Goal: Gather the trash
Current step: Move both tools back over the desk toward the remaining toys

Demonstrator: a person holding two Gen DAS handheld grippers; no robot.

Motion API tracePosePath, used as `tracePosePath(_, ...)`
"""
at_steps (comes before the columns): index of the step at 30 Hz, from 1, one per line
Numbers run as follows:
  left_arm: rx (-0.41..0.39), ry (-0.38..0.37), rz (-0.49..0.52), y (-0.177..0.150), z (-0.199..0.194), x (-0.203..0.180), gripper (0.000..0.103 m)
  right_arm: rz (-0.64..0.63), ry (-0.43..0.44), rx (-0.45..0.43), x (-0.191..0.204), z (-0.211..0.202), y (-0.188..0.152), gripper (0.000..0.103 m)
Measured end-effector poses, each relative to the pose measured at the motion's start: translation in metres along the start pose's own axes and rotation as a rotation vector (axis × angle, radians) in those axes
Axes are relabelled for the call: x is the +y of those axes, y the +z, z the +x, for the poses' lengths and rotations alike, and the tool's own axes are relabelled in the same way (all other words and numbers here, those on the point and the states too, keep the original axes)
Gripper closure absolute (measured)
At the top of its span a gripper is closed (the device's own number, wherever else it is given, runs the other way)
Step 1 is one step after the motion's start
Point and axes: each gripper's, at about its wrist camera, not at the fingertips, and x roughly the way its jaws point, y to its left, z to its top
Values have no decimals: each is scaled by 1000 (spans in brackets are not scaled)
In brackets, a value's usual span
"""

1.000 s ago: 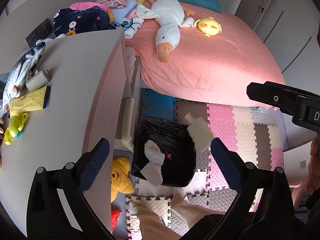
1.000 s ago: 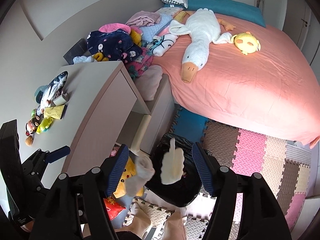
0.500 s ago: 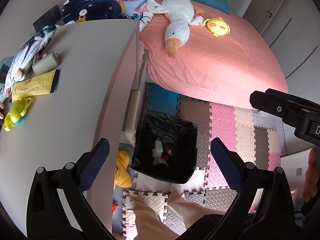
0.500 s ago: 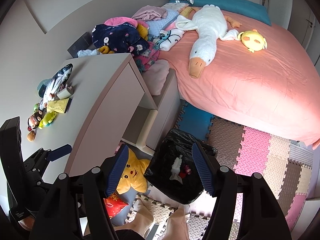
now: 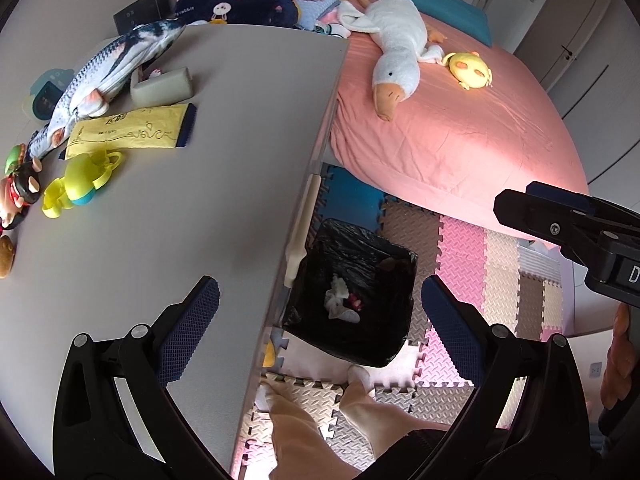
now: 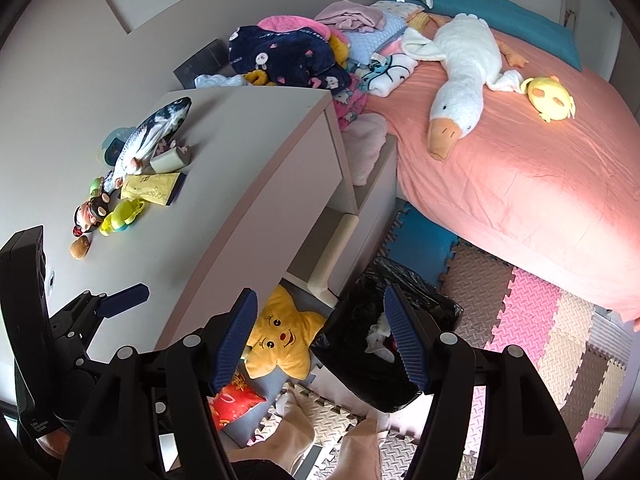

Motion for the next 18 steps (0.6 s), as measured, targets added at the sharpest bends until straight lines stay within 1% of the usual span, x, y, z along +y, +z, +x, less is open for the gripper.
tracePosePath(8, -15, 50, -80, -10, -13, 42, 5, -83, 48, 28, 46, 18, 8, 36)
tracePosePath(18, -23, 103, -208, -32, -26, 100, 5, -194, 98, 73, 109, 40, 13, 36)
